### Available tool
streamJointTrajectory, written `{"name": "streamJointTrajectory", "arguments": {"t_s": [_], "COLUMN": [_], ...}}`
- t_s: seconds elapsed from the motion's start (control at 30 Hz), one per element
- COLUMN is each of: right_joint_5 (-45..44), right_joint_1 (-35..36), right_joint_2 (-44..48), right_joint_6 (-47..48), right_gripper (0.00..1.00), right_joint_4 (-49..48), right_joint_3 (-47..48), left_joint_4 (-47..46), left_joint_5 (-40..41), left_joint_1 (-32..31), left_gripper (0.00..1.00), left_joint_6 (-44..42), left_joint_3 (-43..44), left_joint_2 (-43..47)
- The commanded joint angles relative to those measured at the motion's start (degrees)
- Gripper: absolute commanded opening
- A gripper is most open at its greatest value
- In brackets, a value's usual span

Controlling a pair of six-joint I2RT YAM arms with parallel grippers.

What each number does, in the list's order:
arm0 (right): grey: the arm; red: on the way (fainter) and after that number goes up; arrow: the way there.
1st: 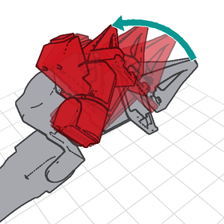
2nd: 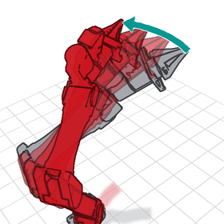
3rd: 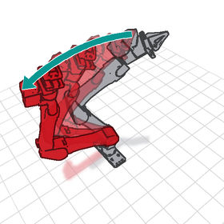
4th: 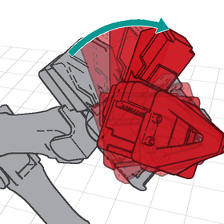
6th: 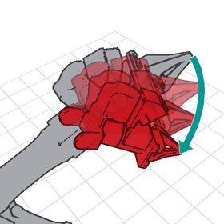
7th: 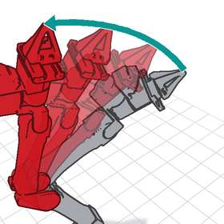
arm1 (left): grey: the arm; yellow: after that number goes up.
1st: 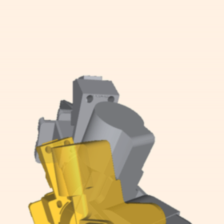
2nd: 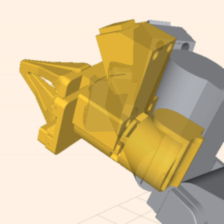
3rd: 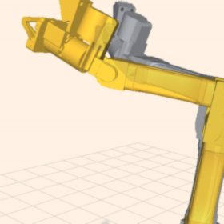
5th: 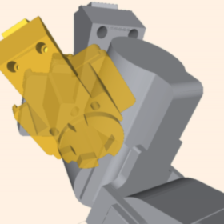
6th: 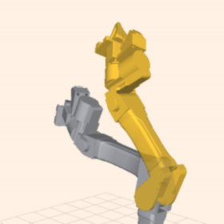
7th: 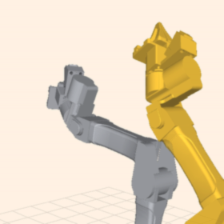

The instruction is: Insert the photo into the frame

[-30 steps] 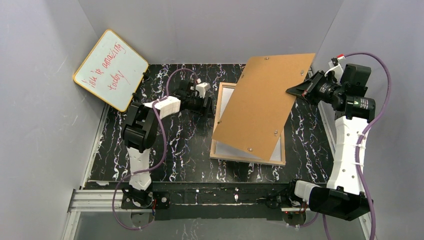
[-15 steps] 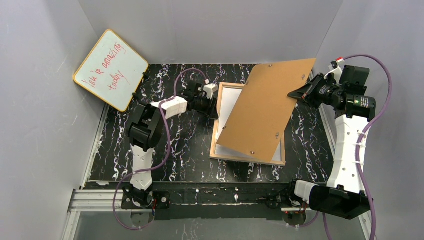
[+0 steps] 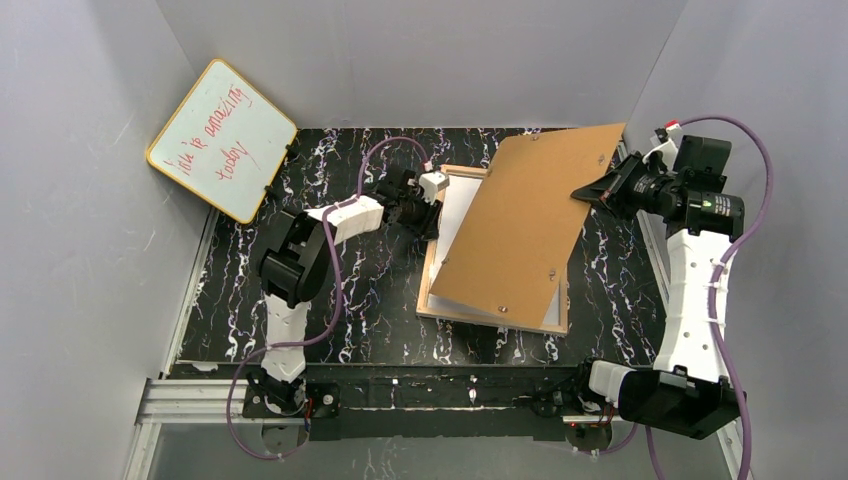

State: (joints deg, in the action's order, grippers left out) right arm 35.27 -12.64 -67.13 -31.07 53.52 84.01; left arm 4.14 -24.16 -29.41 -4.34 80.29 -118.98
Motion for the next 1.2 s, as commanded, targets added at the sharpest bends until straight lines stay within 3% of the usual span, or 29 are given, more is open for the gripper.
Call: {"name": "streamJointTrajectory", "arguments": {"t_s": [0.0,0.37,0.6,0.7,0.83,1.0,1.17], "right_joint_5": [7.97,21.23,24.7,23.11,22.14,21.59,21.51], "right_joint_1": [-0.28,-0.19,1.75,5.31,8.52,9.56,10.35], "right_joint_2": [0.89,-0.48,-2.67,-4.31,-7.52,-9.37,-11.81], "right_joint_6": [-1.74,-5.37,-10.44,-12.1,-13.05,-15.83,-19.86], "right_gripper": [0.01,0.01,0.01,0.01,0.01,0.01,0.01], "right_joint_4": [-7.1,-22.45,-34.85,-39.32,-42.78,-48.66,-57.74], "right_joint_3": [-3.94,-18.63,-25.58,-27.56,-28.97,-32.51,-36.37], "left_joint_4": [7.04,10.18,12.67,13.74,15.61,18.72,19.47], "left_joint_5": [8.04,8.13,7.12,8.06,6.27,1.46,1.35], "left_joint_1": [0.24,4.59,6.15,6.4,8.14,12.03,15.3], "left_gripper": [0.26,0.24,0.26,0.49,0.63,0.67,0.64], "left_joint_6": [-7.33,-10.33,-10.64,-10.03,-8.78,-7.64,-10.67], "left_joint_3": [-2.73,-10.05,-14.67,-14.8,-12.65,-7.86,-7.09], "left_joint_2": [2.78,11.75,18.5,21.52,24.17,24.23,23.57]}}
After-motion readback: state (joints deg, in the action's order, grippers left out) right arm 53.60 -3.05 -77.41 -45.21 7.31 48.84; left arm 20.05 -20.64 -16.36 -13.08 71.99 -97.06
